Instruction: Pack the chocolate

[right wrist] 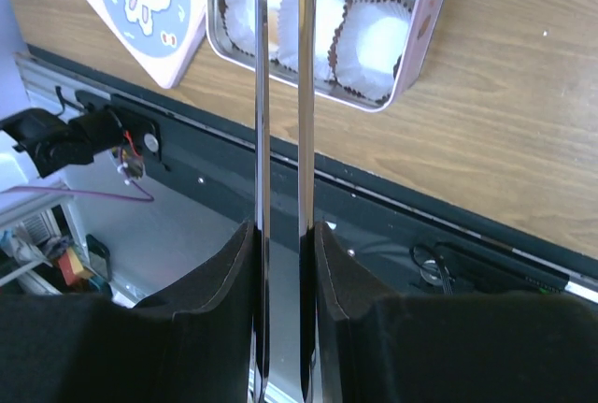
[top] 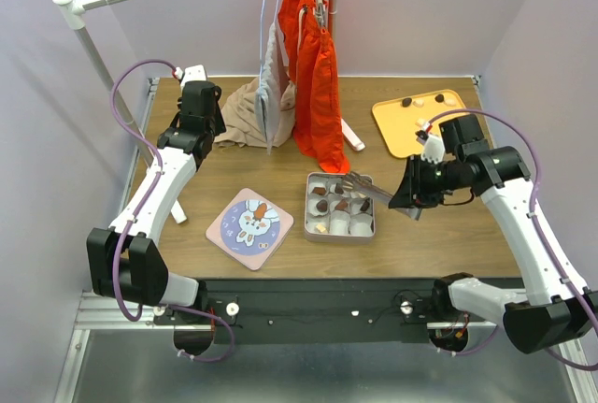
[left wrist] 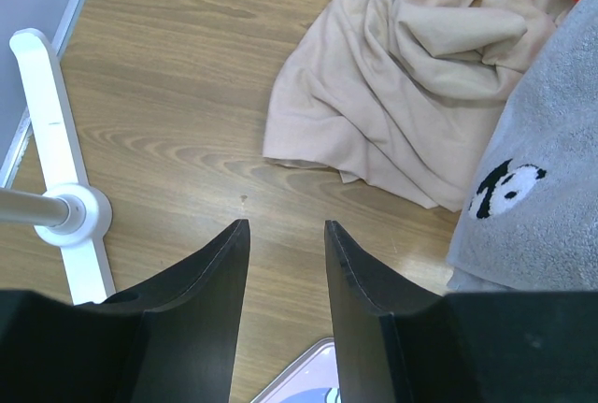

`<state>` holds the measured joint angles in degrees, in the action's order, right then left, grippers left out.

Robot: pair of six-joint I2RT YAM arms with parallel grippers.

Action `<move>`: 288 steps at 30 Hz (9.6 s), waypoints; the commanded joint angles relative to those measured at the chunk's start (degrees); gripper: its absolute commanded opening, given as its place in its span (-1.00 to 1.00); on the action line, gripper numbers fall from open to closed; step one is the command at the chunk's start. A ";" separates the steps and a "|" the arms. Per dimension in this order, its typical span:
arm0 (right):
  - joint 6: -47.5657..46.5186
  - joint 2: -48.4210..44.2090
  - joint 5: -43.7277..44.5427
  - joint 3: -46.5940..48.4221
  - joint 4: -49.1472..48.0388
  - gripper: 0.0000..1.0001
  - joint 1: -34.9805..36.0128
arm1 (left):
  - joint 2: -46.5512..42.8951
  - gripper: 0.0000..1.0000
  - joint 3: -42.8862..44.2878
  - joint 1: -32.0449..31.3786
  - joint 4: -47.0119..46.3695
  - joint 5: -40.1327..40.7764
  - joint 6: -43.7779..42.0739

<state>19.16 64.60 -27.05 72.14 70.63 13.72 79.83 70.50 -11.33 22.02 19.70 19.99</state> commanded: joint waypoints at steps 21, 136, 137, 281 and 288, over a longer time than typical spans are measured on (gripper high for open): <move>0.27 -0.17 2.52 -0.68 6.01 -0.63 5.79 | 0.24 -0.06 1.66 0.52 -0.66 -0.37 0.23; 2.20 37.71 39.70 15.84 -31.17 -0.48 -10.11 | 0.68 -0.06 -0.19 1.40 -1.54 -1.33 -0.92; 2.20 36.75 39.79 15.84 -31.17 -0.56 -10.02 | 0.68 -0.06 -0.19 1.40 -1.46 -1.33 -0.92; 34.19 -1.67 70.56 -26.77 -26.50 -0.09 4.48 | 0.50 -0.07 0.95 1.49 -0.05 -0.72 -1.00; 34.90 0.17 70.47 -30.56 -30.29 0.03 4.30 | 0.76 -0.07 1.48 1.49 0.13 -0.81 -1.09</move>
<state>51.22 63.88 40.12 43.20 45.50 18.02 80.60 70.50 -10.17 22.06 18.41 19.51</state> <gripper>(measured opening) 0.484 0.466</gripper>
